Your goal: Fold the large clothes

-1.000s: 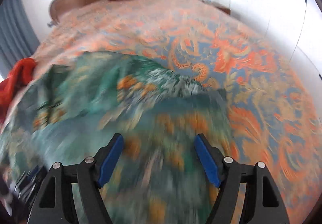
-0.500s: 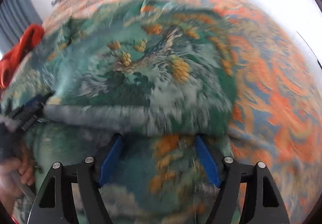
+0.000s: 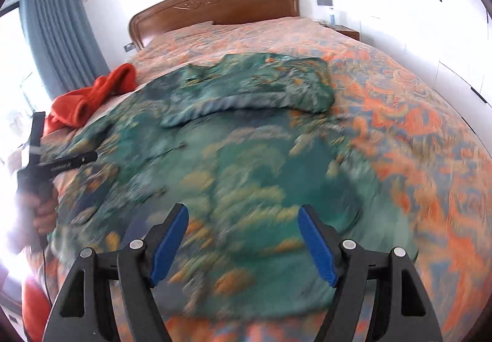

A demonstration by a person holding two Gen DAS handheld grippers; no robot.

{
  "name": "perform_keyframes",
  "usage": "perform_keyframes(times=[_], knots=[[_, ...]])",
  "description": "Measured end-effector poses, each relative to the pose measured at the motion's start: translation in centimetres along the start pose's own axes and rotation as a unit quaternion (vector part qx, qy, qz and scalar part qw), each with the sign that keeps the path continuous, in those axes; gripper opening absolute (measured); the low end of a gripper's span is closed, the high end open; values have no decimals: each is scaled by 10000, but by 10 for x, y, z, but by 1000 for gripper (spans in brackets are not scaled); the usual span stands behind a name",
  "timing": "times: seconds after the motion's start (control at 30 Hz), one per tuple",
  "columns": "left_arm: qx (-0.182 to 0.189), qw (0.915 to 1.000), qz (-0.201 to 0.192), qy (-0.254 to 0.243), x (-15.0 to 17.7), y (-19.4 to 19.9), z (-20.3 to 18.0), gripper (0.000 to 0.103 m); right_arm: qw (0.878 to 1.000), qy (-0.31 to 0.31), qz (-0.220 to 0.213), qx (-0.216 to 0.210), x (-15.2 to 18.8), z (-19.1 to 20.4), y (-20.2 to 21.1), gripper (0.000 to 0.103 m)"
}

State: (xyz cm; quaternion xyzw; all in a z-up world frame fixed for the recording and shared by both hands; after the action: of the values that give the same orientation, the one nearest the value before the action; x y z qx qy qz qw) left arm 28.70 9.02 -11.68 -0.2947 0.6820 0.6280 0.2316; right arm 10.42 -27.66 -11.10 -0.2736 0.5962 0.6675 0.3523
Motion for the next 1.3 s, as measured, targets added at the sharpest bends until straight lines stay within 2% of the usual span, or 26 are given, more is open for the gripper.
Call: perform_keyframes(times=[0.07,0.1,0.17,0.2,0.33,0.4,0.43,0.5,0.57,0.67,0.73,0.77,0.83,0.93,0.97,1.0,1.1,1.13,1.23,1.3], knots=[[-75,9965,-26,833,-7,-3,50,99,9998,166,-36,-68,9,16,10,76],[-127,9900,-57,1403,-12,-5,83,99,9997,242,-33,-93,15,24,14,76],[-267,9778,-127,2075,-17,-8,123,99,9993,342,12,-114,20,36,21,76],[-395,9680,-206,2469,-20,-11,149,99,9992,385,31,-138,22,41,24,76],[-1002,9405,-376,3225,-26,-23,209,96,9974,708,112,-120,30,61,27,76],[-1173,9312,-420,3425,-32,-31,223,75,9960,854,210,-149,36,72,25,76],[-1173,9289,-438,3484,-34,-33,229,68,9956,885,254,-155,38,75,24,76],[-1161,9268,-529,3531,-44,-37,230,26,9952,895,343,-186,43,81,22,76],[-1211,9294,-587,3436,-53,-36,226,10,9953,842,419,-240,49,84,21,76],[-1427,9476,-873,2722,-82,-16,203,8,9954,791,443,-301,55,88,23,76],[-1530,9630,-1196,1869,-109,2,162,8,9958,741,403,-348,57,88,27,76],[-1547,9669,-1332,1530,-116,11,148,8,9961,701,383,-368,58,87,29,76],[-1507,9723,-1677,620,-142,27,92,8,9968,607,339,-389,59,83,32,76],[-1280,9679,-2070,-620,-162,46,-2,8,9978,460,287,-386,59,74,35,76],[-1222,9656,-2132,-857,-163,48,-21,8,9982,398,267,-366,59,70,36,76],[-1132,9605,-2206,-1267,-163,48,-57,8,9985,340,249,-349,59,67,37,76],[-979,9470,-2239,-2086,-148,38,-130,9,9994,136,157,-276,59,53,45,76],[-869,9420,-2171,-2408,-137,27,-159,9,9996,78,130,-242,60,49,48,76],[-682,9388,-1819,-2843,-105,-1,-206,12,9998,-97,120,-129,65,34,54,76],[-632,9400,-1407,-3043,-80,-30,-229,23,9996,-210,162,-61,71,25,56,76]])
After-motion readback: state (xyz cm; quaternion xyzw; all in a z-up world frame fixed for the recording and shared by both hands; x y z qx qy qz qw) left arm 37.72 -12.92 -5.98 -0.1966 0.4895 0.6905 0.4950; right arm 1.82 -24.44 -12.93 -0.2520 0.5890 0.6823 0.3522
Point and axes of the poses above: each gripper's, at about its wrist camera, not at the fingertips, and y roughly against the way its jaws point, z to its left, x to its underside, the point moved 3 cm from there along -y, roughly the way its jaws point, and after that the axes turned 6 degrees about -z, right-handed, at the moved point
